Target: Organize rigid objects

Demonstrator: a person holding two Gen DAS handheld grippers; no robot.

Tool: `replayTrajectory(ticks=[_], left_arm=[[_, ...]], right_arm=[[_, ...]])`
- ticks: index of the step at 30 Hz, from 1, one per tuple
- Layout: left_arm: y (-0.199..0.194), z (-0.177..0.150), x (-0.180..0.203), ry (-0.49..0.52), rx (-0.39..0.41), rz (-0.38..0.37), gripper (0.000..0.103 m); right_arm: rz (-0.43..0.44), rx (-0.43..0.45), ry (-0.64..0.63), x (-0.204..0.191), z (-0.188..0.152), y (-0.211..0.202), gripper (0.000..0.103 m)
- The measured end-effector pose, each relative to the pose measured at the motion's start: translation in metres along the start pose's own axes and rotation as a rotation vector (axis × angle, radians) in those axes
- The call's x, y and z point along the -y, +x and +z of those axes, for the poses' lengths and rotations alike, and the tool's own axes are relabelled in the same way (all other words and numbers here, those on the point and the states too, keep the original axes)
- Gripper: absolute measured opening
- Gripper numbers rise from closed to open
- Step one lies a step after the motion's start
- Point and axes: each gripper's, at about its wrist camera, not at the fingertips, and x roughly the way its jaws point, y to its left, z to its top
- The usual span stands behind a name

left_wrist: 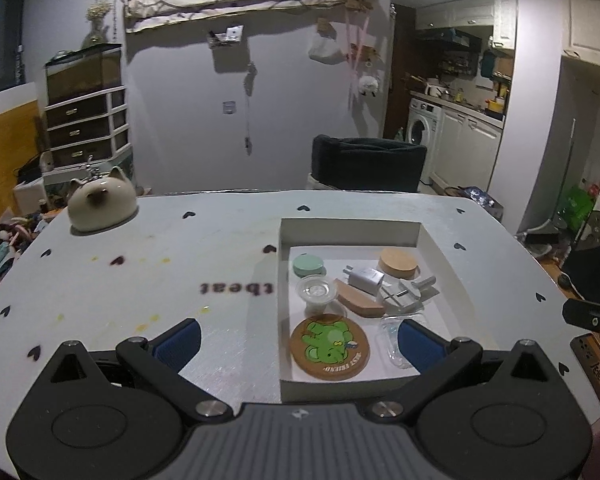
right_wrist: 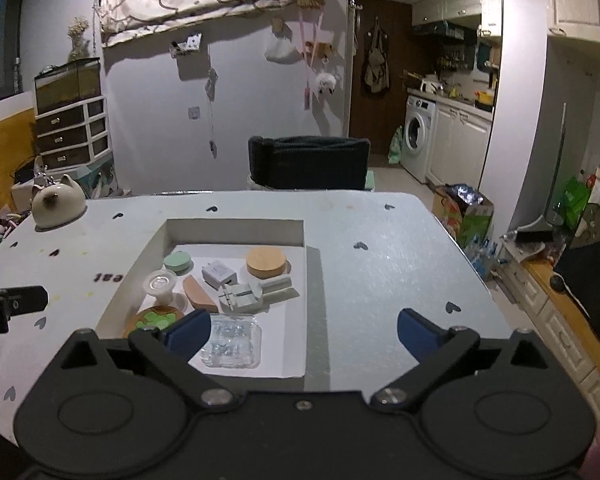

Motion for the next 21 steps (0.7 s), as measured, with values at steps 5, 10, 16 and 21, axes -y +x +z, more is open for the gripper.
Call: replayTrajectory(ticks=[5,10,16,21], left_arm=[[-0.012,-0.009,-0.004,-0.004,0.013,0.008,0.103],[-0.022,-0.018,-0.004,0.011,0.020,0.010,0.103],[-0.027,-0.023,-0.008,0.001,0.020,0.007,0.103],[-0.030,-0.026,-0.008,0.004,0.023,0.004,0.103]], right_arm=[[0.003,0.027,-0.013,-0.010,-0.008,-0.011,0.103],[0.010,0.037,-0.016,-0.017,-0.014,-0.019,0.103],[0.008,0.041,-0.025,-0.023,-0.021,-0.027,0.103],[0.001,0.041,-0.024,-0.024,-0.025,-0.032,0.103]])
